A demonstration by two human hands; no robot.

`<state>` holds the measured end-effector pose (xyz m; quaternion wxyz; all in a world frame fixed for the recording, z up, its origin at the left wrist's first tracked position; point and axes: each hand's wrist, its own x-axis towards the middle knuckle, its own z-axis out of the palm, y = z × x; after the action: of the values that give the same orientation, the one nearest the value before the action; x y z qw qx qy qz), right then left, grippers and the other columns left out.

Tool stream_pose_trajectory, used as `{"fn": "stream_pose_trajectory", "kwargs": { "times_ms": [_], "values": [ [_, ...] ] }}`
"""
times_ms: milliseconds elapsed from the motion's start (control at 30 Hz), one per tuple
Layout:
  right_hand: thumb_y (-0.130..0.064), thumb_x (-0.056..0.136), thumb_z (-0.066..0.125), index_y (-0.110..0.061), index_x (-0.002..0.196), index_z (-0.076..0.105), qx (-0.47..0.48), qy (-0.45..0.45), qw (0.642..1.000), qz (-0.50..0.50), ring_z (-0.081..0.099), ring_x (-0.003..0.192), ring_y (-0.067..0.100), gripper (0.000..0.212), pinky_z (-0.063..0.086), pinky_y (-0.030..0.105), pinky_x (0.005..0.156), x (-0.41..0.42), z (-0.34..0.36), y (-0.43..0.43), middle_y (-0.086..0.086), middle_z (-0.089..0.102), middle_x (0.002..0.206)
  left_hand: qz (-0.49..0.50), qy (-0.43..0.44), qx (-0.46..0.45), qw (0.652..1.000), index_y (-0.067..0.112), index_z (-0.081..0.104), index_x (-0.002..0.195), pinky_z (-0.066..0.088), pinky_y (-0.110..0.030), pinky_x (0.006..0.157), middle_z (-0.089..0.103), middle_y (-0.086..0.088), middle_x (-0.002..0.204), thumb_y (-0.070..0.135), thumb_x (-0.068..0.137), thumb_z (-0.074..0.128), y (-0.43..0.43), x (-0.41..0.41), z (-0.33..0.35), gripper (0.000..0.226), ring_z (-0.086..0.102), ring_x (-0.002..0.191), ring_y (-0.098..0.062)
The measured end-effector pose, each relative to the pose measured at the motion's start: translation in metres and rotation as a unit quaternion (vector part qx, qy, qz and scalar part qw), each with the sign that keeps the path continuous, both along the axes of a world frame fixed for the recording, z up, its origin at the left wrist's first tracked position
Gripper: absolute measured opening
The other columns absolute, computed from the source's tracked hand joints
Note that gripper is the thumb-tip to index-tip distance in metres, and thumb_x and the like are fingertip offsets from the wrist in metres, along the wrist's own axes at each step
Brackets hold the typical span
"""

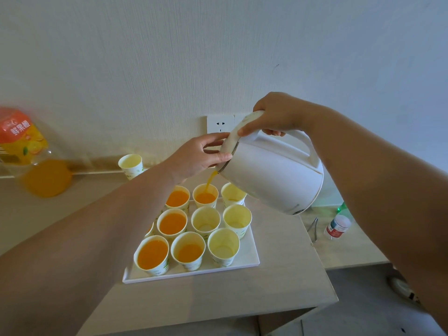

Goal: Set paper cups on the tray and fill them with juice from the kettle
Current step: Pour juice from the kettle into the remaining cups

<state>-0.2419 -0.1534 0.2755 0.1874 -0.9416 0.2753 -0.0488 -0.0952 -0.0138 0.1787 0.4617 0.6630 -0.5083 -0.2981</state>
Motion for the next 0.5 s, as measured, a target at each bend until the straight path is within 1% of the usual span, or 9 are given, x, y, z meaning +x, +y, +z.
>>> {"fn": "stream_pose_trajectory", "kwargs": {
  "times_ms": [67,367,500],
  "values": [
    [-0.049,0.075,0.073,-0.013,0.067,0.055,0.0,0.002,1.0,0.002,0.048,0.045,0.013,0.04,0.041,0.025,0.054,0.0002,0.0,-0.0003,0.0,0.054,0.051,0.0,0.002,0.001,1.0,0.031,0.053,0.134,0.052,-0.023,0.09,0.06,0.014,0.125,0.024,0.085,0.071,-0.0002,0.0001,-0.0001,0.052,0.058,0.114,-0.005],
    [-0.048,0.076,0.073,-0.013,0.068,0.056,-0.002,0.001,1.0,0.004,0.048,0.044,0.013,0.039,0.041,0.026,0.055,0.002,0.0,-0.0018,0.0,0.054,0.051,0.004,0.003,0.001,1.0,0.032,0.053,0.133,0.049,-0.035,0.099,0.06,0.01,0.129,0.024,0.085,0.071,-0.0017,0.0013,-0.0009,0.052,0.058,0.116,-0.008],
    [-0.049,0.076,0.073,-0.013,0.07,0.057,-0.004,0.002,1.0,0.003,0.049,0.045,0.012,0.039,0.041,0.025,0.054,0.0027,-0.0011,-0.0023,0.0,0.054,0.052,0.009,-0.008,0.005,1.0,0.031,0.052,0.134,0.048,-0.037,0.102,0.059,0.01,0.131,0.026,0.085,0.07,-0.002,0.0012,-0.0011,0.053,0.057,0.118,-0.009]
  ]
}}
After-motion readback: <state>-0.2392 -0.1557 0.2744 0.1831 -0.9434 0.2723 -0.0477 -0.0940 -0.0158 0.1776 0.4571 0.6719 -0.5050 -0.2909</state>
